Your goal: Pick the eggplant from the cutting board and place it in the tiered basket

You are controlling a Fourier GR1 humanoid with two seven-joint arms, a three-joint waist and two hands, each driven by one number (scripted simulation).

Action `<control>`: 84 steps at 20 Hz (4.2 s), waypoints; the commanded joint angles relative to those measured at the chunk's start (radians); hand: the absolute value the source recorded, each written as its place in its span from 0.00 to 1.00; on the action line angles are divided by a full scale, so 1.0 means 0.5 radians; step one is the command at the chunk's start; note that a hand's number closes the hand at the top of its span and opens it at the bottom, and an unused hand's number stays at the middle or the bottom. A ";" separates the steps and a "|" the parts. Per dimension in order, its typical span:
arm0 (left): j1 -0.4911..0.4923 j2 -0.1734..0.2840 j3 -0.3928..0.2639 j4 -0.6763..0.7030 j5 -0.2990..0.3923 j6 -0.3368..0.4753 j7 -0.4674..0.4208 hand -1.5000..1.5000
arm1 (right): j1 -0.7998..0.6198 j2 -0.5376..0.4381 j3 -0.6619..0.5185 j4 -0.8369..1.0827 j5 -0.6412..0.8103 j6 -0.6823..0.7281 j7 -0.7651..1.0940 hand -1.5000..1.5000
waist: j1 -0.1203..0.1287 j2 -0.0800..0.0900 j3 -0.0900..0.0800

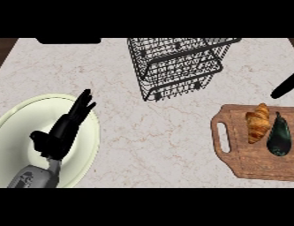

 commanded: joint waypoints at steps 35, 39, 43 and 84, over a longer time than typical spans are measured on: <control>0.018 -0.099 0.202 0.145 -0.112 -0.178 -0.030 0.50 | 0.779 0.249 -0.046 -0.243 0.078 -0.271 0.241 0.00 | 0.001 0.018 -0.012; 0.019 -0.164 0.178 0.148 -0.196 -0.135 -0.024 0.50 | 0.877 0.221 -0.152 -0.384 0.114 -0.402 0.088 1.00 | -0.006 0.017 -0.012; 0.051 -0.206 0.155 0.083 -0.243 -0.115 0.019 0.50 | 0.746 0.334 -0.091 -0.307 0.345 -0.490 0.062 1.00 | 0.013 0.019 -0.011; 0.071 -0.177 0.223 0.041 -0.258 -0.221 0.094 0.50 | 0.225 1.427 -0.163 -1.833 2.854 -0.659 0.771 1.00 | 0.023 0.004 -0.022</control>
